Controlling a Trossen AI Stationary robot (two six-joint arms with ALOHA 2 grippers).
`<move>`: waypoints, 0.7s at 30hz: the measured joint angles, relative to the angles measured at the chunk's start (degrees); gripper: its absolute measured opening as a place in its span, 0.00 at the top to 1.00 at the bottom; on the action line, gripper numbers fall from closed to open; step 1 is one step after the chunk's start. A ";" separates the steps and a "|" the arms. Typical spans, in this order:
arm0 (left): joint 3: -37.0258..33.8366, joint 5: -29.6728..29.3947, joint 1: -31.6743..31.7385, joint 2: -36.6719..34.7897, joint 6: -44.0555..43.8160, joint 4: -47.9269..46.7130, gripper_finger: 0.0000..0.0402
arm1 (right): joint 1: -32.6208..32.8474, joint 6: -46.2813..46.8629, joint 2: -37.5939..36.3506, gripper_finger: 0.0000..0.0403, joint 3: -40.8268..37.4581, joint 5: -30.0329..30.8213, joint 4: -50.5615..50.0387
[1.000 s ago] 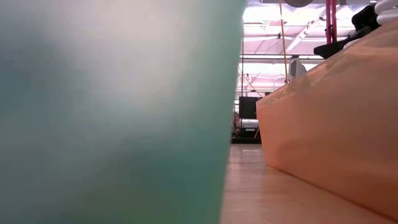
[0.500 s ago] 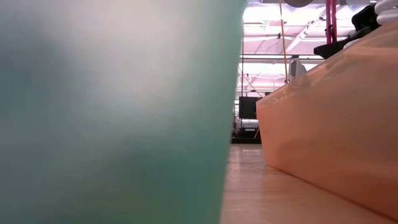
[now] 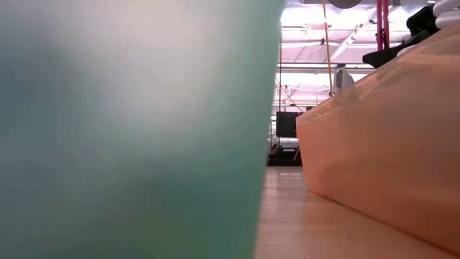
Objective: Pick & Place USB Port
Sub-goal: Return to Home Position
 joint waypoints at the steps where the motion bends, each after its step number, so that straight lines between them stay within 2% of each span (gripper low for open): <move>1: 0.00 0.02 0.00 0.00 0.01 0.02 0.94 | 0.00 -0.02 0.00 1.00 0.00 0.00 0.00; 16: 0.09 0.03 -0.25 -0.47 0.02 -0.16 0.94 | 0.00 -0.01 0.00 1.00 0.00 0.00 0.00; 21: 0.17 0.24 -0.52 -9.14 0.04 -2.10 0.94 | 0.00 0.00 -0.02 1.00 0.02 -0.02 0.00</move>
